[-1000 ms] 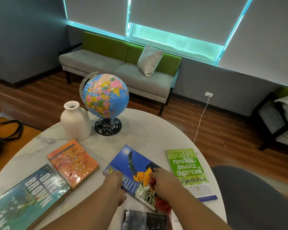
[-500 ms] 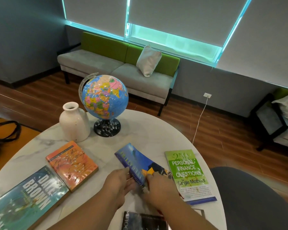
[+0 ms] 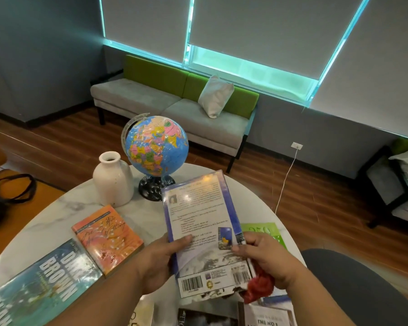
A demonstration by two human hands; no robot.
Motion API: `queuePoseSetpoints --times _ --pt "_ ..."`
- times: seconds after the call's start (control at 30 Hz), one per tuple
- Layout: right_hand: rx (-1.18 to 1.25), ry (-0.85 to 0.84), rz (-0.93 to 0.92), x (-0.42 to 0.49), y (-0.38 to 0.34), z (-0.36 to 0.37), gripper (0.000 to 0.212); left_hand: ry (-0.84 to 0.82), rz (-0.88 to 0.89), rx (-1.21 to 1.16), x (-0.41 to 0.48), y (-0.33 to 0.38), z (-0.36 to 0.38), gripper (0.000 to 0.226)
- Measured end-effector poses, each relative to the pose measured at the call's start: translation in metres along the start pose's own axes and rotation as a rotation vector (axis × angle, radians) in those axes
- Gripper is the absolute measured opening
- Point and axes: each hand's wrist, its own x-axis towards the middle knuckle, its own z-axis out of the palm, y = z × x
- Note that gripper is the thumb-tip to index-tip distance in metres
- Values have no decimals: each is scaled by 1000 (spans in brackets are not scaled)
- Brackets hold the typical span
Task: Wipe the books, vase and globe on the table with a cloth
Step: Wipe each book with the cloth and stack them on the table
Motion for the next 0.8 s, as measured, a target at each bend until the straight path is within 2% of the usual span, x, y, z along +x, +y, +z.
queuePoseSetpoints --times 0.07,0.13,0.33,0.43,0.57,0.63,0.7,0.73,0.8 --pt "35 25 -19 -2 2 1 29 -42 39 -1 -3 1 -1 56" --pt "41 69 -38 -4 4 2 30 -12 78 15 -6 4 -2 52" --pt "-143 380 -91 -4 1 -5 12 104 146 123 -17 7 -9 51" --pt "-138 436 -103 -3 -2 -5 13 110 142 132 -22 5 -9 45" --pt "-98 497 -181 -2 -6 7 27 105 147 156 -26 3 -5 42" --pt "48 547 -253 -3 -10 18 40 95 150 179 -28 4 -2 42" --pt "143 552 -328 -3 -17 35 41 77 149 202 -29 4 1 42" --pt "72 551 -365 -1 -20 44 39 62 152 215 -29 3 3 43" --pt "-296 563 -429 8 -22 56 35 40 163 241 -29 2 10 46"
